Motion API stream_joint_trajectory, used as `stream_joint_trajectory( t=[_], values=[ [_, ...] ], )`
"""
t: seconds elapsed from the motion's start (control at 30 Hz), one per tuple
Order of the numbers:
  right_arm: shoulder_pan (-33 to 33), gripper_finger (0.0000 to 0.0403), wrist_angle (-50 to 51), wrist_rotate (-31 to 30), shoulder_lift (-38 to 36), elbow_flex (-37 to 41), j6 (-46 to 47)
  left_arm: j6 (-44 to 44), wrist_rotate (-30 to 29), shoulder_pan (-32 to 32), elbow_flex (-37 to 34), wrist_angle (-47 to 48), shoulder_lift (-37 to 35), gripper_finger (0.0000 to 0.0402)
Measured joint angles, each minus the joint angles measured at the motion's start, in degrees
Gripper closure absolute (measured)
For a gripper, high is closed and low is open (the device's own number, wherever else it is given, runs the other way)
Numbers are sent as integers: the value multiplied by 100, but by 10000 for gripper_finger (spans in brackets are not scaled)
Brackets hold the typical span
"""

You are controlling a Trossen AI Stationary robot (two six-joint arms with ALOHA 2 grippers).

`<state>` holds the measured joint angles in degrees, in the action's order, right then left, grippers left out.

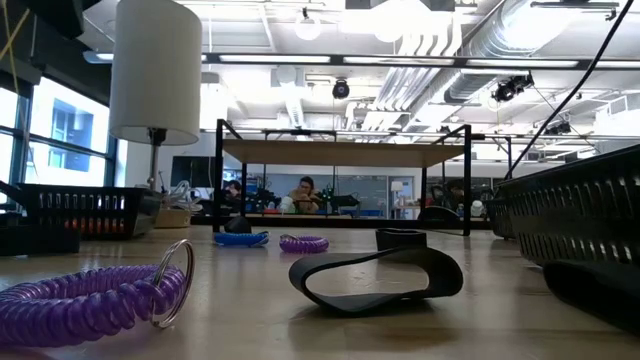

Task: Pick & Place Office Desk Supplies
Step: Put the rubber band into the top right bin

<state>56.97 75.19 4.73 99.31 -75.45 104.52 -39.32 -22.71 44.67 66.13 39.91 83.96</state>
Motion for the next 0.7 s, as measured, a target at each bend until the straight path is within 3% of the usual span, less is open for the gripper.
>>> stream_joint_trajectory(
  t=[0.17, 0.4, 0.7],
  values=[
    [-89, 165, -772, -237, 0, 486, -268, -102, 52, 113, 0, -23, 15, 172],
    [-269, 165, -892, -498, 0, 805, -917, -99, 51, 179, 0, -185, 15, 172],
    [-353, 165, -2028, -426, 0, 1450, -1331, -55, 215, 50, 0, -337, 15, 172]
  ],
)
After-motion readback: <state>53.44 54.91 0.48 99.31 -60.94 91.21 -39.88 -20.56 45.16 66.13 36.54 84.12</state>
